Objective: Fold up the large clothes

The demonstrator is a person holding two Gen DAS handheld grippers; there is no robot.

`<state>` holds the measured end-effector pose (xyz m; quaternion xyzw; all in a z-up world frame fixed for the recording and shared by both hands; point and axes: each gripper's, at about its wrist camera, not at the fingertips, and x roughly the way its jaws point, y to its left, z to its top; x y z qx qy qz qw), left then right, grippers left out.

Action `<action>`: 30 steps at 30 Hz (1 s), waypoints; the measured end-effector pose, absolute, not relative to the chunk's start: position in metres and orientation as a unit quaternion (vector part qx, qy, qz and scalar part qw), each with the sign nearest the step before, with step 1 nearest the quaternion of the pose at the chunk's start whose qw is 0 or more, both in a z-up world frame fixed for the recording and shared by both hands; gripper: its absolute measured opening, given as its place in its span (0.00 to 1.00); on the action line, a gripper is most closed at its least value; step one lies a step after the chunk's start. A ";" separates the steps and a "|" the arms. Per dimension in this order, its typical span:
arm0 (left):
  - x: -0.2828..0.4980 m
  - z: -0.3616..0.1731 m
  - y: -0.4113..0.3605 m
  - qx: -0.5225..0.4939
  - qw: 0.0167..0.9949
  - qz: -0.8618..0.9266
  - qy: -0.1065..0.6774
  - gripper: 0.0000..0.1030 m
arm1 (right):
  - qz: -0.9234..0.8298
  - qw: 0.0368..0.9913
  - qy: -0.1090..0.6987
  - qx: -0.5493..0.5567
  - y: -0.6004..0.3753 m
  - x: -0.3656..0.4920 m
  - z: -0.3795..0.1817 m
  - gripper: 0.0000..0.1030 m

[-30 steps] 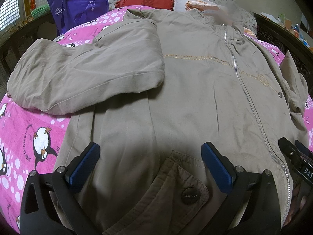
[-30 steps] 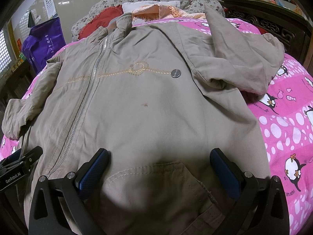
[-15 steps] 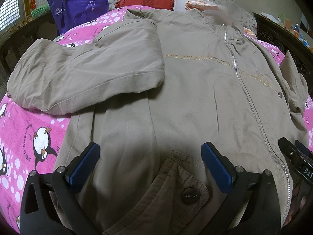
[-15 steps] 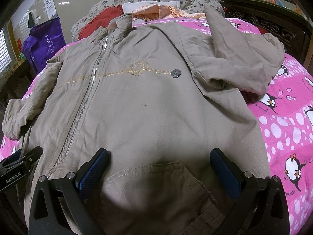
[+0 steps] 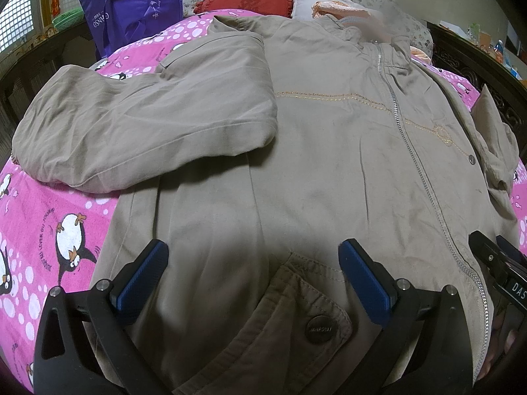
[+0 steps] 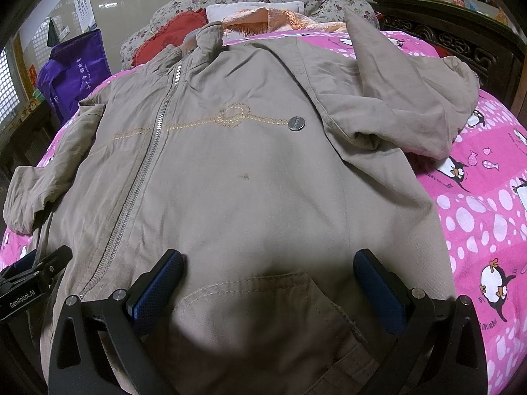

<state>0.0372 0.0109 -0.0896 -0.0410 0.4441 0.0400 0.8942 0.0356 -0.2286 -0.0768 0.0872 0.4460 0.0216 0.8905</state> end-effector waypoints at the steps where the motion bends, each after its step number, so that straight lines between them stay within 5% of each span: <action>1: 0.037 -0.090 0.011 -0.041 0.894 0.040 0.444 1.00 | 0.022 0.891 0.446 0.087 -0.228 0.035 -0.077 0.99; 30: 0.039 -0.088 0.010 -0.040 0.894 0.040 0.445 1.00 | 0.022 0.890 0.447 0.087 -0.228 0.036 -0.077 0.99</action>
